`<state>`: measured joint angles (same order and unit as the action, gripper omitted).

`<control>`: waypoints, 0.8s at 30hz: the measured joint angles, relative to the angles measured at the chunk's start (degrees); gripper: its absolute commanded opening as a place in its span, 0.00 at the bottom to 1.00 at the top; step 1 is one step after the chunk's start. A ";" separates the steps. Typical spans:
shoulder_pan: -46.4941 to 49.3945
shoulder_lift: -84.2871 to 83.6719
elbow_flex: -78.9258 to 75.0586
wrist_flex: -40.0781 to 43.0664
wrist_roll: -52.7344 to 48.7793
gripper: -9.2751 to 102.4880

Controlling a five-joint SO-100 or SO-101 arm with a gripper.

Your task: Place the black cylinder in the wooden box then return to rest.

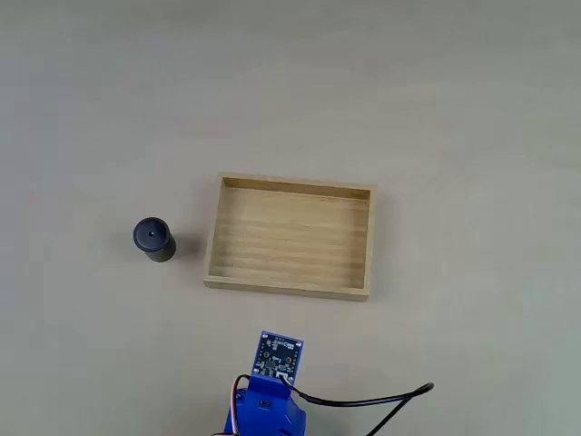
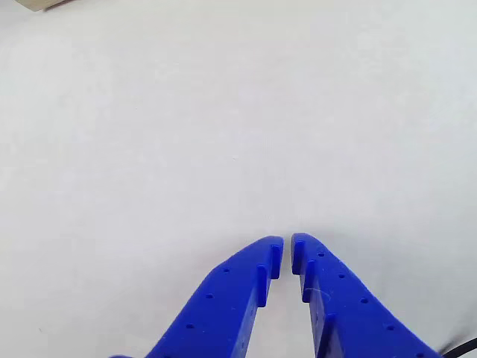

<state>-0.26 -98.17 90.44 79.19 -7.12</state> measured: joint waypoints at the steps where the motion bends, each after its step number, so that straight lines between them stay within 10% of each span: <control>1: 0.00 0.00 0.00 0.00 0.00 0.08; 24: -0.44 1.14 -0.44 -3.43 7.21 0.08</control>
<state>-0.70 -97.03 90.00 75.76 0.09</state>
